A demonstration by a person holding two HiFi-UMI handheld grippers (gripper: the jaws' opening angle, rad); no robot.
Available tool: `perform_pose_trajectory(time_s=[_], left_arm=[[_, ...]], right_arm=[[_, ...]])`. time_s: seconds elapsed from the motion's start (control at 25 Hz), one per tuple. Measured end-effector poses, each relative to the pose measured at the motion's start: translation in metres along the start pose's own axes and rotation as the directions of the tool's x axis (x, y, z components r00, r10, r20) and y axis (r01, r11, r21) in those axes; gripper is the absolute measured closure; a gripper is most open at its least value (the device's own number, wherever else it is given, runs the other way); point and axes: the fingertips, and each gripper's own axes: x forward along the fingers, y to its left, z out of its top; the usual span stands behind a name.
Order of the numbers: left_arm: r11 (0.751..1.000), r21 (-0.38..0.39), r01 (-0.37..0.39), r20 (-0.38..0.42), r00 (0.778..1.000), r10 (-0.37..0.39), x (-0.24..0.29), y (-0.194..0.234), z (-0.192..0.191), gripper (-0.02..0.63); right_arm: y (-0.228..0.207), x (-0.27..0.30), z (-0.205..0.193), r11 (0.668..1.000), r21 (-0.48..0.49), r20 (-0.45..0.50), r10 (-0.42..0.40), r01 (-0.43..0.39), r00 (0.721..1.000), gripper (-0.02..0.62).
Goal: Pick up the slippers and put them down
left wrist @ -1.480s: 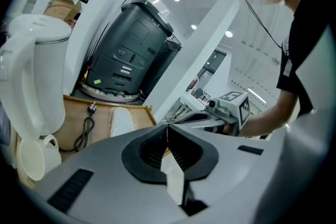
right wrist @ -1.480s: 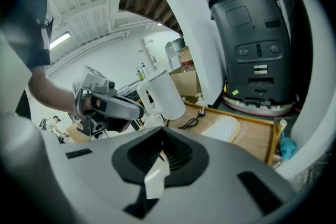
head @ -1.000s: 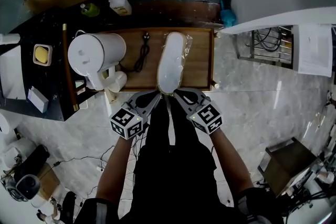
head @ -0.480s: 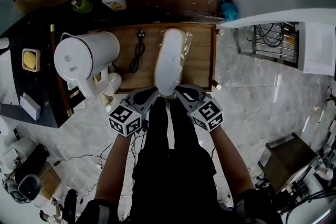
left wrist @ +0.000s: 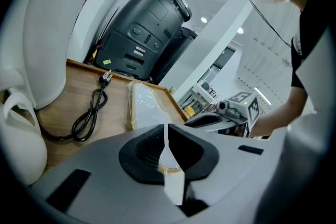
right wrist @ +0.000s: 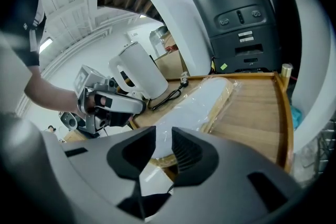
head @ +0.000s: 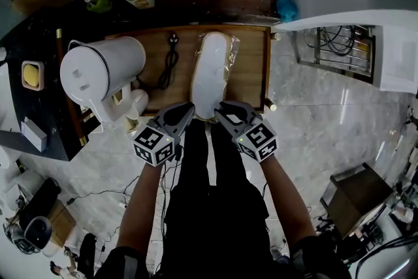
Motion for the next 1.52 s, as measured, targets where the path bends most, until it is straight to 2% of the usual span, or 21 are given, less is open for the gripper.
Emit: perform_pose_trajectory(time_s=[0.16, 0.24, 0.44, 0.6, 0.68, 0.92, 1.36, 1.52], left_arm=[[1.0, -0.015, -0.005, -0.018, 1.0, 0.004, 0.004, 0.007, -0.007, 0.577], [1.0, -0.025, -0.008, -0.032, 0.999, 0.007, 0.007, 0.011, -0.011, 0.512], [0.997, -0.078, -0.024, -0.069, 0.997, 0.019, 0.015, 0.024, -0.02, 0.433], [0.99, -0.136, -0.023, -0.091, 0.996, 0.011, 0.022, 0.031, -0.025, 0.374], [0.991, -0.131, -0.024, -0.11, 0.994, 0.01, 0.025, 0.033, -0.027, 0.368], [0.992, -0.118, -0.033, -0.151, 0.988, 0.015, 0.033, 0.034, -0.029, 0.367], [0.998, -0.027, -0.05, -0.254, 0.966, 0.041, 0.047, 0.033, -0.039, 0.367], [0.998, -0.037, -0.048, -0.27, 0.962, 0.037, 0.05, 0.036, -0.039, 0.368]], right_arm=[[-0.004, 0.003, -0.003, 1.0, 0.002, -0.01, -0.006, 0.006, 1.0, 0.479], [-0.008, 0.003, -0.004, 1.0, 0.005, -0.017, -0.013, 0.014, 1.0, 0.453], [-0.017, 0.006, -0.005, 0.999, 0.019, -0.029, -0.04, 0.041, 0.999, 0.395], [-0.029, 0.011, -0.006, 0.993, 0.094, -0.031, -0.066, 0.069, 0.997, 0.309], [-0.033, 0.014, -0.009, 0.989, 0.133, -0.047, -0.064, 0.069, 0.997, 0.288], [-0.037, 0.02, -0.021, 0.975, 0.214, -0.097, -0.036, 0.056, 0.995, 0.284], [-0.038, 0.032, -0.022, 0.98, 0.196, -0.146, -0.015, 0.044, 0.989, 0.284], [-0.04, 0.034, -0.022, 0.975, 0.218, -0.159, -0.016, 0.051, 0.987, 0.284]])
